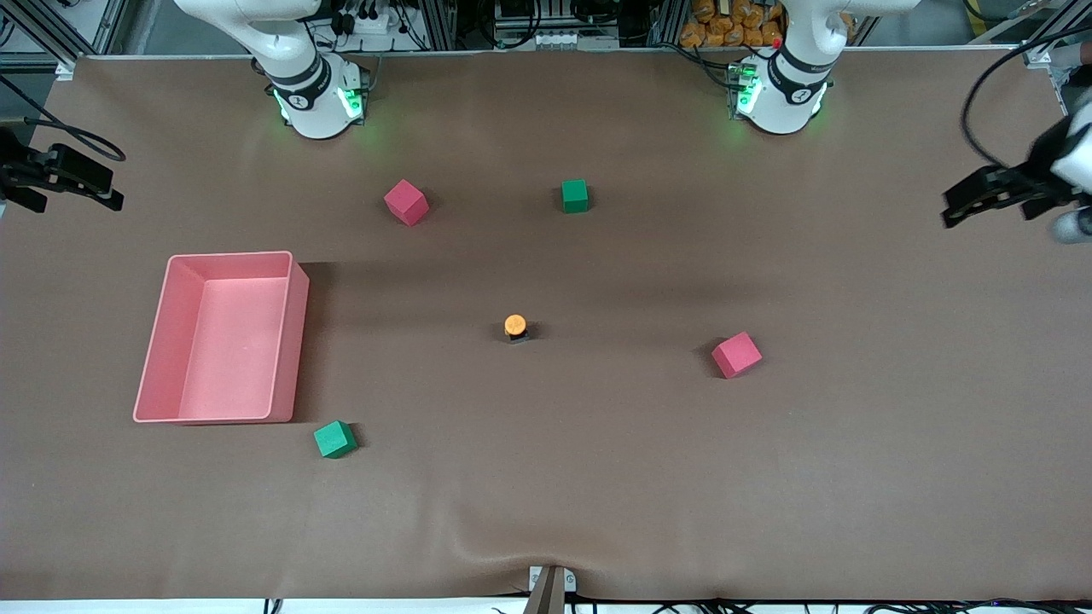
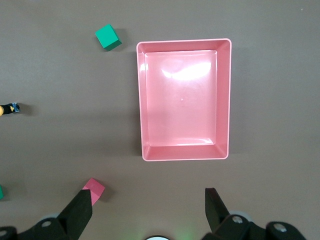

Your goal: Place and upright button with both arms

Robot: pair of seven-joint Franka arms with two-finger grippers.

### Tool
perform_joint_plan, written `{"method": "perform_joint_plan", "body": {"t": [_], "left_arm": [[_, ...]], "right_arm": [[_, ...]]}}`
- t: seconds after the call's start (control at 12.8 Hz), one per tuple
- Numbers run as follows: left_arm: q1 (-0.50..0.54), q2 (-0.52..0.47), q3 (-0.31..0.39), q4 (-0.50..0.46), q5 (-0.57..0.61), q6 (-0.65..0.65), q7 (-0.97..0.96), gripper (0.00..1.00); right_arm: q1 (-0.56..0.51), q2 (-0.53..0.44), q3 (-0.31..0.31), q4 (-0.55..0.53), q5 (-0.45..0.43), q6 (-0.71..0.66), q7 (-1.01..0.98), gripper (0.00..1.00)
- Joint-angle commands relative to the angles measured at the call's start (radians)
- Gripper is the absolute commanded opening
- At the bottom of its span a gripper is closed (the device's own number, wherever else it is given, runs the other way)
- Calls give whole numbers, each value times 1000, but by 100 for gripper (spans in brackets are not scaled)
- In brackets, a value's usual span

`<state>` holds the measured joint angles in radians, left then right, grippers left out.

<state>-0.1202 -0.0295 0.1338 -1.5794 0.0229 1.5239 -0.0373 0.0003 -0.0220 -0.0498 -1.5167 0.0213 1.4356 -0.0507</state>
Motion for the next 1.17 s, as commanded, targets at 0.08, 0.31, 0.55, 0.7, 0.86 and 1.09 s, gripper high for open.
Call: {"method": "perform_joint_plan", "body": {"t": [0.08, 0.31, 0.55, 0.7, 0.86, 1.09], "left_arm": [[19, -21, -31, -14, -26, -21, 43, 100], [17, -12, -89, -13, -32, -22, 27, 100], [27, -13, -166, -21, 9, -22, 19, 100], [28, -20, -166, -19, 9, -22, 20, 100], [28, -24, -166, -16, -4, -19, 22, 100], [30, -32, -163, -14, -4, -21, 22, 100]], "right_arm": [[0, 2, -2, 10, 9, -3, 6, 100], [0, 2, -2, 10, 9, -3, 6, 100], [0, 2, -2, 10, 9, -3, 6, 100], [0, 2, -2, 10, 9, -3, 6, 100], [0, 2, -2, 10, 9, -3, 6, 100], [0, 2, -2, 10, 9, -3, 6, 100]]}}
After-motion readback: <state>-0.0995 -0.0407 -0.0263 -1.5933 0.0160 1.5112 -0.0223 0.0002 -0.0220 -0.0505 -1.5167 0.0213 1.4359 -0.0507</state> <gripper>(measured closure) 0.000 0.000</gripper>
